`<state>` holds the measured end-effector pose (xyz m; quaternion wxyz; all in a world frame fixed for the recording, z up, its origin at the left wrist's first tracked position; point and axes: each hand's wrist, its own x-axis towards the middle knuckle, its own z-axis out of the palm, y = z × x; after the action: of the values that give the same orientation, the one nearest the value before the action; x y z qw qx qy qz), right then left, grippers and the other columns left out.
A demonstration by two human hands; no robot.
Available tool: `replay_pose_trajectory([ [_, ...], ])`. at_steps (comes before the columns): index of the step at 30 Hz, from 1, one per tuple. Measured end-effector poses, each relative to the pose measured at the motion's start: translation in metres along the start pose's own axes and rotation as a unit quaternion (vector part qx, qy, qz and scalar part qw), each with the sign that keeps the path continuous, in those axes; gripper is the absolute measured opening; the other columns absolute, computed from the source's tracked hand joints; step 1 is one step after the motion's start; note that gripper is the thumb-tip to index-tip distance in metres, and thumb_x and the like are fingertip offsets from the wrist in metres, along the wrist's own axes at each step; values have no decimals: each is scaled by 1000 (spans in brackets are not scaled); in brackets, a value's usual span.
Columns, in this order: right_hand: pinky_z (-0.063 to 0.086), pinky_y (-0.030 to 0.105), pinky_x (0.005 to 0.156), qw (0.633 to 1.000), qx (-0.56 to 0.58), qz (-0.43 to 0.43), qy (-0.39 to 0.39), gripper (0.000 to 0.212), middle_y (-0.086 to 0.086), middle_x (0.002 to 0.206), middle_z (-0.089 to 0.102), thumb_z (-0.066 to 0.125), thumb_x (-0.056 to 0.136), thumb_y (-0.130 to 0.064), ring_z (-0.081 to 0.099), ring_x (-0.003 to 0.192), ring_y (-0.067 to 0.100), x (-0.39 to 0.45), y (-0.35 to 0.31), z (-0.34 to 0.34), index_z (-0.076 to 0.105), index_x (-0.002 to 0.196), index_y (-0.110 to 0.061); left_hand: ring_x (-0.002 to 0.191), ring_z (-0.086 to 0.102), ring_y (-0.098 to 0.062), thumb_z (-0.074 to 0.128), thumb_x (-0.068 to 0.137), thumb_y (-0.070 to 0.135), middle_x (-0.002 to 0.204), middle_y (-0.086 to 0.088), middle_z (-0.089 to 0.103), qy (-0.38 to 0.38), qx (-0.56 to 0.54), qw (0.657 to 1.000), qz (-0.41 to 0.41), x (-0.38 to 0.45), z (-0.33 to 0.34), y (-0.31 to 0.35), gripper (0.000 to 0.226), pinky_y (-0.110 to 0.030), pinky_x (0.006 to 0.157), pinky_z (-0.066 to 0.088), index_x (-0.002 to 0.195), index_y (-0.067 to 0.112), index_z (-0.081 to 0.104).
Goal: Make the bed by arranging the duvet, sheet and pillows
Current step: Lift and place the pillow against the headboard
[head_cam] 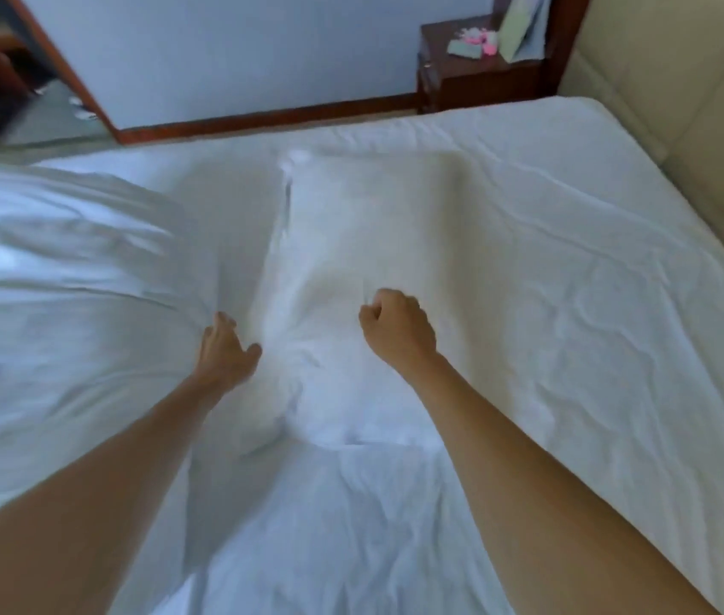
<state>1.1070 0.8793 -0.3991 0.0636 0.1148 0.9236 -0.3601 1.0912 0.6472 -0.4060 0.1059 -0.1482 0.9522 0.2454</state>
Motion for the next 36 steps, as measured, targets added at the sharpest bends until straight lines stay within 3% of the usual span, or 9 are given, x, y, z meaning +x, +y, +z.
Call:
replay_pose_trajectory([
  [4, 48, 34, 77, 994, -43, -19, -96, 26, 10, 106, 64, 56, 92, -38, 63, 98, 34, -33, -77, 56, 63, 95, -14, 117, 48, -41, 62, 86, 17, 115, -24, 56, 48, 23, 999, 10, -6, -56, -85, 38, -45, 96, 41, 118, 5, 46],
  [8, 48, 36, 85, 990, -49, -34, -131, 35, 6, 113, 61, 55, 89, -49, 58, 106, 31, -65, -160, 108, 59, 104, -17, 119, 45, -34, 57, 90, 25, 126, -12, 47, 93, 66, 993, 19, -18, -118, -146, 39, -46, 94, 40, 125, 15, 43],
  [10, 46, 37, 92, 986, -52, -35, -153, 51, 7, 121, 59, 55, 87, -58, 55, 114, 31, -81, -200, 139, 54, 117, -17, 121, 43, -31, 57, 91, 30, 130, -9, 45, 106, 97, 989, 28, -26, -148, -183, 41, -46, 96, 37, 127, 18, 42],
  [14, 41, 42, 106, 975, -58, -25, -212, 95, 17, 144, 45, 52, 79, -76, 47, 131, 34, -111, -273, 210, 27, 148, -16, 129, 40, -26, 56, 90, 43, 135, -4, 43, 122, 129, 984, 2, -31, -203, -277, 51, -47, 101, 33, 133, 22, 40],
  [18, 32, 55, 111, 972, -97, 16, -214, 114, 23, 156, 20, 55, 73, -81, 28, 141, 44, -137, -324, 270, -3, 156, -28, 137, 29, -21, 52, 83, 67, 140, 1, 38, 129, 125, 983, -30, -29, -231, -363, 67, -54, 106, 27, 134, 25, 41],
  [22, 14, 75, 106, 972, -152, 72, -162, 125, 25, 160, -4, 53, 67, -86, 3, 145, 50, -153, -347, 313, -14, 155, -29, 148, 5, -21, 37, 66, 90, 155, 10, 14, 81, 95, 990, -59, -14, -245, -418, 94, -70, 110, 11, 145, 40, 22],
  [26, 6, 76, 107, 974, -177, 83, -111, 134, 28, 160, -7, 52, 57, -94, -1, 147, 47, -149, -347, 339, -14, 155, -31, 150, -8, -34, 36, 63, 96, 162, 12, -13, 22, 43, 991, -125, 2, -245, -455, 104, -71, 110, 4, 148, 53, -6],
  [32, 1, 72, 110, 967, -207, 108, -99, 150, 31, 159, -1, 52, 44, -99, 1, 148, 44, -141, -339, 351, -20, 154, -26, 149, 1, -36, 29, 51, 103, 164, -9, -4, 31, -22, 980, -196, 10, -218, -486, 123, -64, 114, 4, 150, 44, -14],
  [36, 0, 68, 113, 964, -225, 108, -92, 157, 28, 160, 4, 42, 38, -104, 4, 148, 44, -127, -332, 354, -18, 154, -17, 148, 9, -34, 20, 55, 102, 162, -14, 9, 72, -51, 974, -208, 21, -209, -501, 125, -61, 115, 8, 154, 30, -2],
])
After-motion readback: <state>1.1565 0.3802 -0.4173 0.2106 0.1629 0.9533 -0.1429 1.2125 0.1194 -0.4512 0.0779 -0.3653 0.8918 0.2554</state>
